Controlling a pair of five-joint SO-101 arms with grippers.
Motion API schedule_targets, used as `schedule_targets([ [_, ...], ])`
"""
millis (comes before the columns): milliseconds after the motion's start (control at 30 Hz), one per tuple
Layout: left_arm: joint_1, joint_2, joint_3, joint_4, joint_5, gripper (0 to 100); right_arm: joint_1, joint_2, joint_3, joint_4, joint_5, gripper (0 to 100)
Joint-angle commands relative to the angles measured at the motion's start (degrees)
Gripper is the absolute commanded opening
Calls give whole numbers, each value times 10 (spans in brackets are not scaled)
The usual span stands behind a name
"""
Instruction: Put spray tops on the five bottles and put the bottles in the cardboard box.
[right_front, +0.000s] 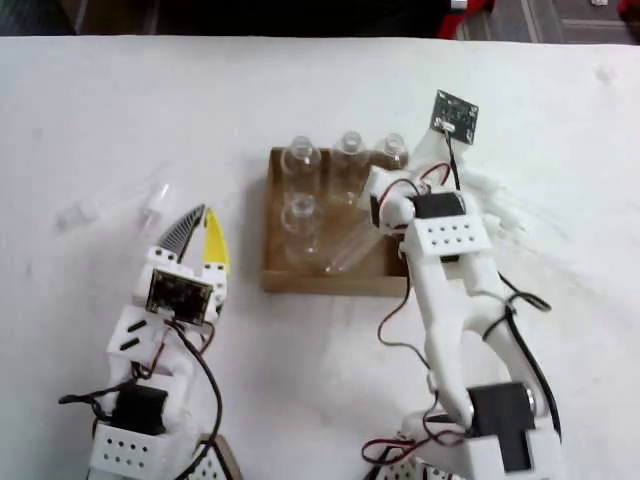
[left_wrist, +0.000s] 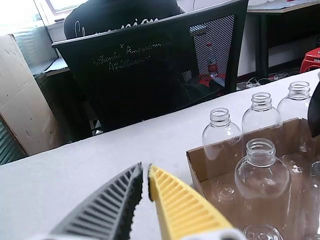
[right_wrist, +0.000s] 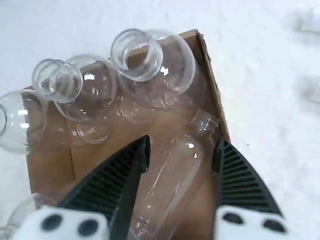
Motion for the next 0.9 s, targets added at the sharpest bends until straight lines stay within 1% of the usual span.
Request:
schedule_targets([
  [0,6,-7,-1,-1,-4,28,-17,44,-57,24,-9,183],
  [133,6,-7,-1,-4,-4,28,-48,102,-109,65,-9,184],
  [267,4,-7,-1,-4,-4,28,-55,146,-132,78,-10,184],
  [733,4,-7,-1,-4,-4,28,-52,166,-128,86,-10,185],
  [800,5,-7,-1,-3,-4,28,-50,167,-127,87,-10,205],
  [867,6,-7,-1,-2,-4,28,-50,167,-120,94,-10,253],
])
